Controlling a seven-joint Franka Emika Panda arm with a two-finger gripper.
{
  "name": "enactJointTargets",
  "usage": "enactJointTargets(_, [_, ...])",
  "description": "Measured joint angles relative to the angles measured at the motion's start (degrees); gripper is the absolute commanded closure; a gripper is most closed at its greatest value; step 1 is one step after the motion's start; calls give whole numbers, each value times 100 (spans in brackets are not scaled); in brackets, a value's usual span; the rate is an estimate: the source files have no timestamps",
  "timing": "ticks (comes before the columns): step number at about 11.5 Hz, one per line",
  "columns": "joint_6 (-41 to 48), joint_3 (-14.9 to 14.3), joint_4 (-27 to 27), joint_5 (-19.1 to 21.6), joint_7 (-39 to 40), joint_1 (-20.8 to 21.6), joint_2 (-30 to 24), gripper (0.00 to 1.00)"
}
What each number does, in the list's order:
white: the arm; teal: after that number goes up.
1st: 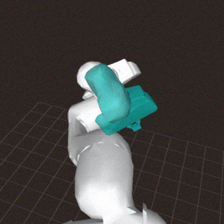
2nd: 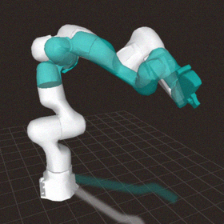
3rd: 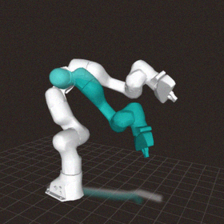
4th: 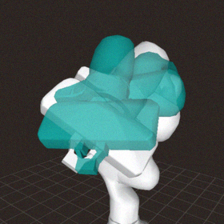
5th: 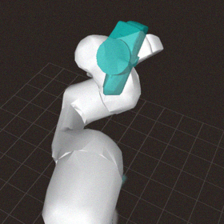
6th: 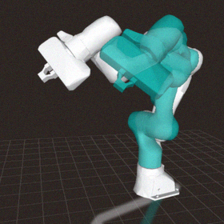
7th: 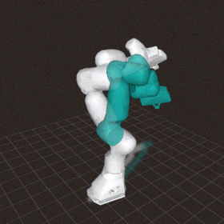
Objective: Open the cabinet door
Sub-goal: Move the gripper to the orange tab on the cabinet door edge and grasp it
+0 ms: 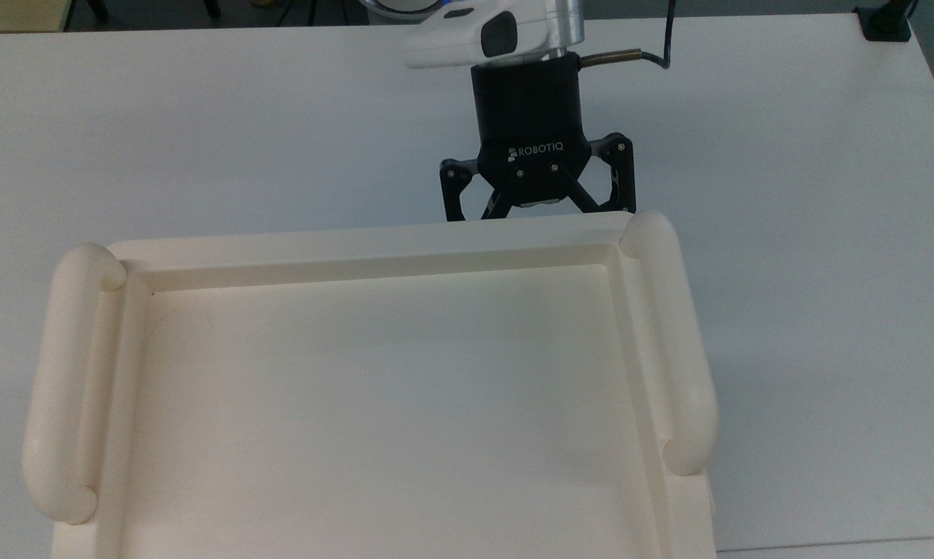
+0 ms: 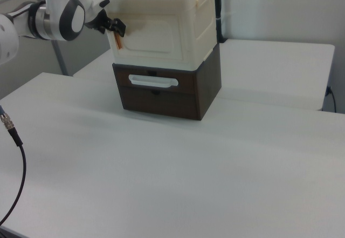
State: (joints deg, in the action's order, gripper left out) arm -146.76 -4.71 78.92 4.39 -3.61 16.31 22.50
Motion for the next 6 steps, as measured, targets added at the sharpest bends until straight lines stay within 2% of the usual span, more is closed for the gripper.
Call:
enactJointTargets(1, [-48, -13, -16, -4, -4, 30, 47, 73])
enactJointTargets(3, [-46, -36, -26, -10, -10, 43, 36, 84])
enactJointTargets(6, [-43, -108, -27, -28, -13, 65, 28, 89])
